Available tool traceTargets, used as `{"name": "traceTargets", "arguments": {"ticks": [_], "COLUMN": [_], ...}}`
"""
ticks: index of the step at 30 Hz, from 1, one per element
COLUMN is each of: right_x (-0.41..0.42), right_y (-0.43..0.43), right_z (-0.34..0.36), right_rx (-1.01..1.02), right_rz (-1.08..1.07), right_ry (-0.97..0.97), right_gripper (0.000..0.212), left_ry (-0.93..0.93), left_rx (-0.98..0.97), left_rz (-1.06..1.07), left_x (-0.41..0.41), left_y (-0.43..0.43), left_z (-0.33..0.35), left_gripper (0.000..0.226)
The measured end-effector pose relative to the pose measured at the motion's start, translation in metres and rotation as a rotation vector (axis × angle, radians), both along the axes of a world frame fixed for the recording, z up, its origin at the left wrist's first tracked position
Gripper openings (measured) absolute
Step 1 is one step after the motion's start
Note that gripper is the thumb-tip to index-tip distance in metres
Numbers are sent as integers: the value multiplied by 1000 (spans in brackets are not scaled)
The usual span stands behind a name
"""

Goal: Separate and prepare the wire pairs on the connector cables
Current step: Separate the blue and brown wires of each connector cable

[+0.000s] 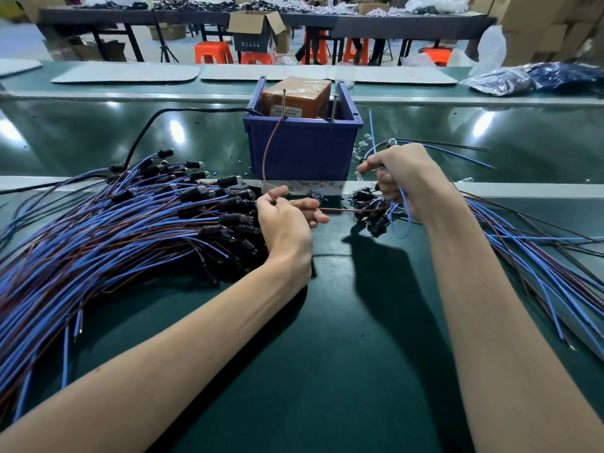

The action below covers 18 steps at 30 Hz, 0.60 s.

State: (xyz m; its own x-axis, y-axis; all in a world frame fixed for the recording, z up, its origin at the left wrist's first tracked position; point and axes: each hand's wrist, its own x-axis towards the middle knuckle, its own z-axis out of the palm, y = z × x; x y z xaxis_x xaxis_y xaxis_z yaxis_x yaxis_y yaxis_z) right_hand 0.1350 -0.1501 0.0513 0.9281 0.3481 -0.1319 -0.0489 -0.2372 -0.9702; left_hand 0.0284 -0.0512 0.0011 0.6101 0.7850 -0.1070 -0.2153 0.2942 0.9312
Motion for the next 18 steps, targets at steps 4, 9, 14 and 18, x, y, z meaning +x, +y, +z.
{"name": "traceTargets", "arguments": {"ticks": [4, 9, 14, 18], "right_x": [1, 2, 1, 1], "right_y": [3, 7, 6, 5], "right_z": [0, -2, -2, -2], "right_rx": [-41, -71, -36, -37], "right_rz": [67, 191, 179, 179], "right_ry": [-6, -33, -67, -60], "right_gripper": [21, 20, 21, 21], "left_ry": [-14, -83, -181, -244], "left_rx": [37, 175, 248, 312], "left_rz": [-17, 14, 54, 57], "left_x": [-1, -6, -9, -11], "left_y": [-1, -8, -11, -15], "left_z": [1, 1, 4, 5], "left_gripper": [30, 29, 29, 28]}}
